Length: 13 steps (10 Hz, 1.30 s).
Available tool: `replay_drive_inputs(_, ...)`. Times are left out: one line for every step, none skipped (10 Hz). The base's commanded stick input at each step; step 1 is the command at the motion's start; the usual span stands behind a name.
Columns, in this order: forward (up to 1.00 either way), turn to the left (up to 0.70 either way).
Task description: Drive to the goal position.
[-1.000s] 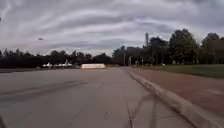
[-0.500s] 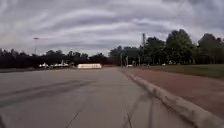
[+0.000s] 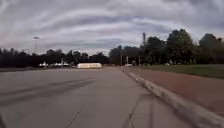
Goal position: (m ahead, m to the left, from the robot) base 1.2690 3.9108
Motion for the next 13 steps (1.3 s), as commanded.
replay_drive_inputs(0.7,-0.35)
replay_drive_inputs(0.7,-0.33)
replay_drive_inputs(0.7,-0.2)
replay_drive_inputs(0.7,-0.06)
replay_drive_inputs(0.7,0.0)
replay_drive_inputs(0.7,0.0)
replay_drive_inputs(0.7,0.0)
replay_drive_inputs(0.7,0.0)
replay_drive_inputs(0.7,0.0)
replay_drive_inputs(0.7,0.0)
replay_drive_inputs(0.7,0.0)
replay_drive_inputs(0.7,0.0)
replay_drive_inputs(0.7,0.0)
